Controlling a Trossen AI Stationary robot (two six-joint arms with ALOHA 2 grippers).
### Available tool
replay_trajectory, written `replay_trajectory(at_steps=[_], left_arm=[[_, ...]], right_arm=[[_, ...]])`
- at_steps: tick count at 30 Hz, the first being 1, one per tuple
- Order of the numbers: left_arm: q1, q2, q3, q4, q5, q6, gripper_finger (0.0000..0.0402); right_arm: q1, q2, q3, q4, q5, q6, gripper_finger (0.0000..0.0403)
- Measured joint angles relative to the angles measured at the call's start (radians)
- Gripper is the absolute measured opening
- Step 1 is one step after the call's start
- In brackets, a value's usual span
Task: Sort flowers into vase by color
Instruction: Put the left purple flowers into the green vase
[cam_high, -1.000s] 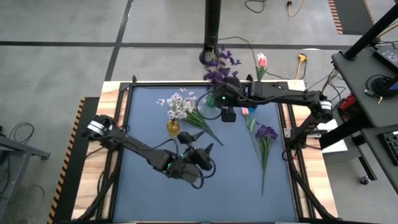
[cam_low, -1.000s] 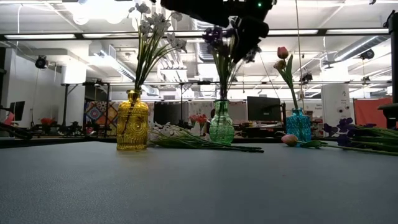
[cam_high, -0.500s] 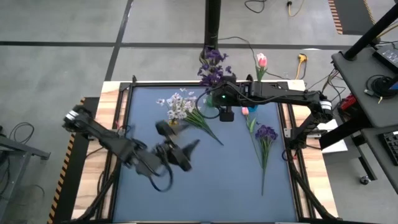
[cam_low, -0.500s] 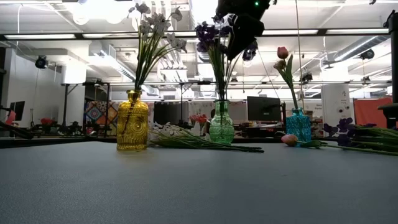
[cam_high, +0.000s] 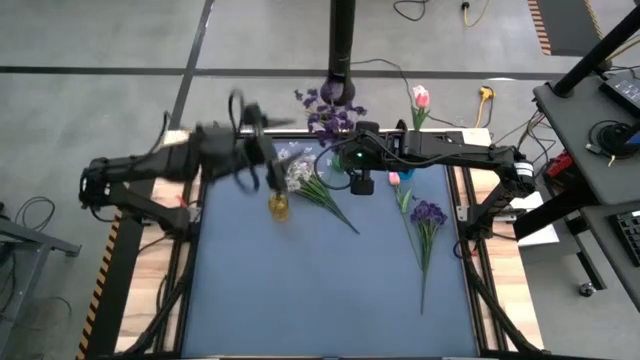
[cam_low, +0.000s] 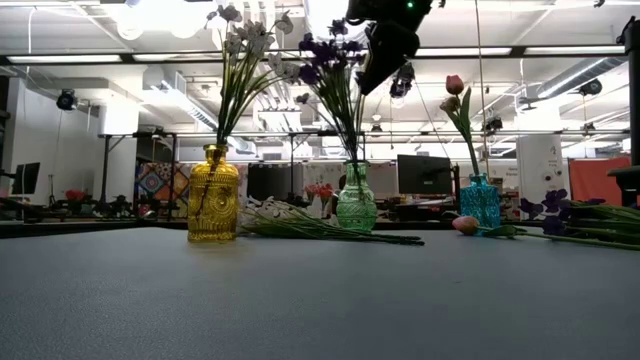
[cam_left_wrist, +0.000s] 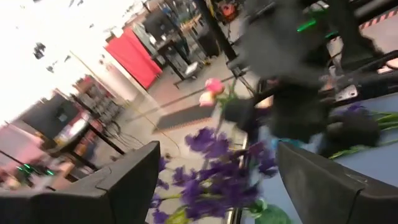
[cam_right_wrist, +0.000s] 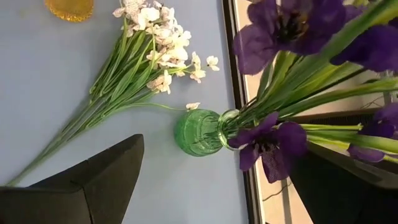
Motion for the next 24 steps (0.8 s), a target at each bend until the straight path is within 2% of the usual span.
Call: replay_trajectory(at_steps=[5,10,17,24], left_arm=[[0.281,0.014,0.0,-0.051,0.337,-0.03,0.03],[0.483,0.063,0.0,-0.092,0.636,-0.001,0.03],[0.599,0.145,0.0,-0.089,0.767,0.069,0.03],[0.603,0.228,0.042,-0.084,0.776,0.074,0.03]], right_arm=[[0.0,0.0,0.0,0.0,0.0,0.032,0.0368],[0.0,0.001,0.0,0.0,-0.006,0.054,0.0368],[0.0,0.001,0.0,0.0,-0.08,0.088,0.0368],[-0.001,0.001,-0.001,0.0,-0.079,0.11,0.0368]])
